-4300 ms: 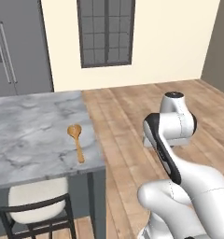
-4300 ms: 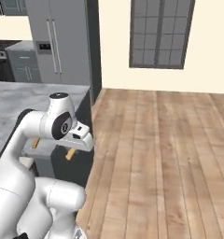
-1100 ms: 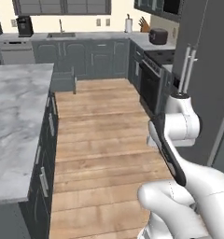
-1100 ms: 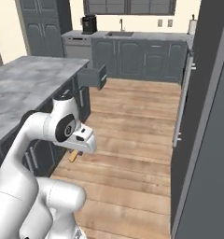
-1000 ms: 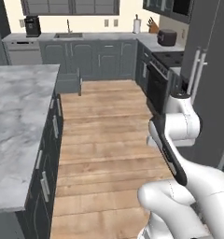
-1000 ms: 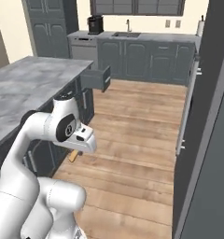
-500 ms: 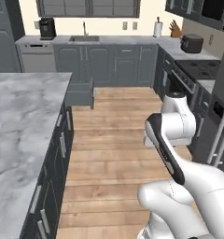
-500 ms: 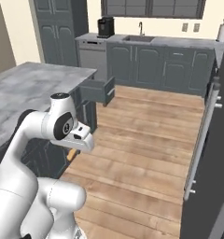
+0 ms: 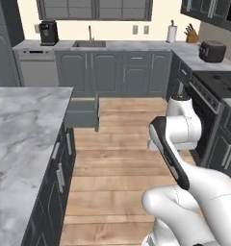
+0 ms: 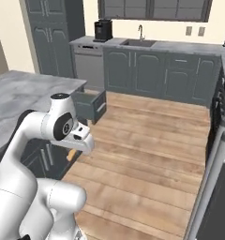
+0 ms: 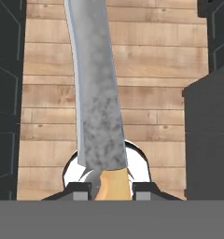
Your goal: Pick up the metallic utensils from the counter and place them in the open drawer. Make sure not to pick up any wooden utensils.
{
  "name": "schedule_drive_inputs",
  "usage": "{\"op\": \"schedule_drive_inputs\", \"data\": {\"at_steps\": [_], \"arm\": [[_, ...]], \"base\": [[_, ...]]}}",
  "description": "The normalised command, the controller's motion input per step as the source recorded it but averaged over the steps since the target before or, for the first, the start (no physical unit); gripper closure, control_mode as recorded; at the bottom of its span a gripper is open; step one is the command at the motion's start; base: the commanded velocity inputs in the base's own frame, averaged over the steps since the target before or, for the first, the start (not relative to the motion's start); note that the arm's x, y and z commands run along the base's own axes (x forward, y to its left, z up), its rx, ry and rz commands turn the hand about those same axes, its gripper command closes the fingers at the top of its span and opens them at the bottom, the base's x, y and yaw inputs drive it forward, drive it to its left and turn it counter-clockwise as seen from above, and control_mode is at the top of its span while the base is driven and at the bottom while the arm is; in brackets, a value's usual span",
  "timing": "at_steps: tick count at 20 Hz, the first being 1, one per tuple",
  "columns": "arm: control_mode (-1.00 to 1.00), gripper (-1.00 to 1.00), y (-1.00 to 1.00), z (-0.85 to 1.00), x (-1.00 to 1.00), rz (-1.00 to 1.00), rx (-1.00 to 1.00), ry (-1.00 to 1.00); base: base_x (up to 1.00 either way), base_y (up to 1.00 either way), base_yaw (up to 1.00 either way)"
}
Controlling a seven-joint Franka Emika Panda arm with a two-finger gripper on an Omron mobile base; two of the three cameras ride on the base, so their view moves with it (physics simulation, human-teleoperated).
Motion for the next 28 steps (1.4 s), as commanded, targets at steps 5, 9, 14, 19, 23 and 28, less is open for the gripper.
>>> {"op": "schedule_drive_inputs", "data": {"at_steps": [5,9,14,19,23,28], "arm": [[1.00,1.00,0.00,0.00,0.00,0.00,0.00,0.00],[1.00,1.00,0.00,0.00,0.00,0.00,0.00,0.00],[1.00,1.00,0.00,0.00,0.00,0.00,0.00,0.00],[1.00,1.00,0.00,0.00,0.00,0.00,0.00,0.00],[1.00,1.00,0.00,0.00,0.00,0.00,0.00,0.00],[1.00,1.00,0.00,0.00,0.00,0.00,0.00,0.00]], "base": [[1.00,0.03,0.03],[1.00,0.11,0.06],[1.00,0.34,0.11],[1.00,0.49,0.31],[0.67,0.07,0.45],[0.44,-0.40,0.30]]}}
